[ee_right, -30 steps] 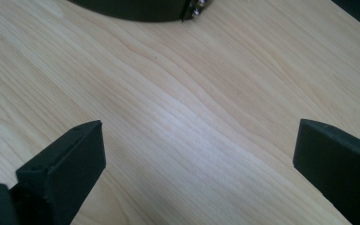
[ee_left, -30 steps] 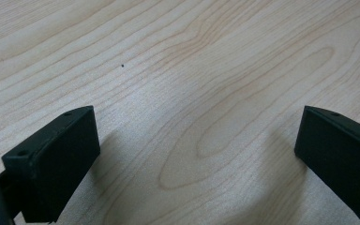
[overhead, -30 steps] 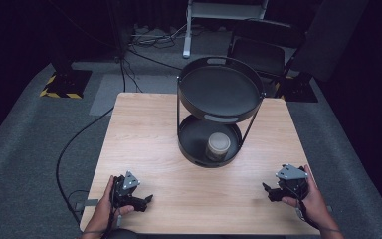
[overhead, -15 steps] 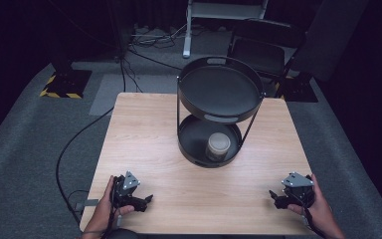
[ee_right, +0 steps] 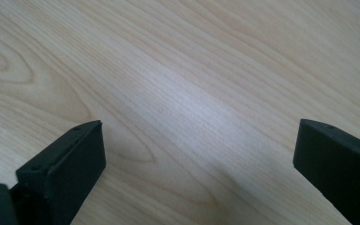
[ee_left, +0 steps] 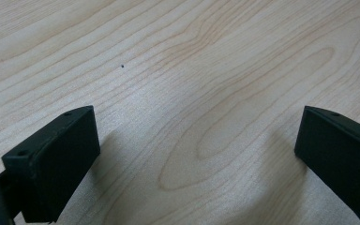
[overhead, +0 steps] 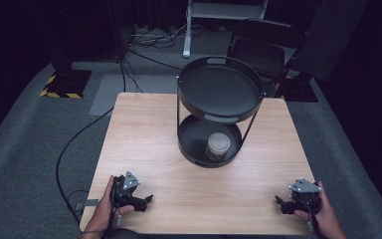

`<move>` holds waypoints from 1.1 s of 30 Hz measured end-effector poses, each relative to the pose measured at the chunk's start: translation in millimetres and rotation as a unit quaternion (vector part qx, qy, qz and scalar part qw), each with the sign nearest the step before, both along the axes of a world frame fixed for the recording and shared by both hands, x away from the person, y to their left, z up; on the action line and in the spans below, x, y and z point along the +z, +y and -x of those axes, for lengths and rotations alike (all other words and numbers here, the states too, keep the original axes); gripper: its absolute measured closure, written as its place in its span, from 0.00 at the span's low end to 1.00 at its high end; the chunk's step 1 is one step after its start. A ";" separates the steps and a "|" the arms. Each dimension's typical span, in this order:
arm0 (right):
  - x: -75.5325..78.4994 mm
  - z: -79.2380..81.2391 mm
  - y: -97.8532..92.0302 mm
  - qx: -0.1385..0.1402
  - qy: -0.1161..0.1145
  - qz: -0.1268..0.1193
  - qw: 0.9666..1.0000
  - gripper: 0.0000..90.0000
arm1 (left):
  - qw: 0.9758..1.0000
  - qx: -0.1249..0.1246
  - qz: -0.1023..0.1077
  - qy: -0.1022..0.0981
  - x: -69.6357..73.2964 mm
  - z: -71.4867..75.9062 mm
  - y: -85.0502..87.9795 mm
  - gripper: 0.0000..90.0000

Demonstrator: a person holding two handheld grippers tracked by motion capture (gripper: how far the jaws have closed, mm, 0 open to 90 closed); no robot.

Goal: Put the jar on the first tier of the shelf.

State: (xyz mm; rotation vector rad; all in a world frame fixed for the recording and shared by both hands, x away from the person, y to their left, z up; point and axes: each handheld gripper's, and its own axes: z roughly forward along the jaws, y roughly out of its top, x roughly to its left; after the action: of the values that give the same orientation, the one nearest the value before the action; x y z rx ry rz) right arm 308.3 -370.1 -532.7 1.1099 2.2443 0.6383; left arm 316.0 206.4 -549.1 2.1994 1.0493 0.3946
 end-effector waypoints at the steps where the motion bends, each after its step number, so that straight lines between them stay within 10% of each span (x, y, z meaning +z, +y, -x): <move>1: -1.5 1.0 -1.5 -0.001 0.002 0.000 1.000 0.03 | 1.000 0.000 -0.001 0.000 0.1 -0.1 0.0 0.00; 11: -9.7 11.0 -23.9 -0.026 0.009 -0.066 0.997 0.00 | 1.000 -0.001 -0.002 0.000 0.1 -0.4 0.0 0.00; 17: -18.1 14.6 -37.1 -0.035 0.027 -0.135 0.990 0.00 | 1.000 -0.001 -0.002 -0.001 0.1 -0.4 0.0 0.00; 33: -18.9 15.3 -38.3 -0.036 0.026 -0.139 0.989 0.00 | 1.000 -0.002 -0.002 0.000 0.1 -0.7 0.1 0.00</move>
State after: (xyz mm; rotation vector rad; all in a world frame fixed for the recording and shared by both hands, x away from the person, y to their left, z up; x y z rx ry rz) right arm 293.0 -408.4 -551.6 1.3496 2.1921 0.9237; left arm 316.7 206.4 -549.0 2.2038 1.0436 0.3953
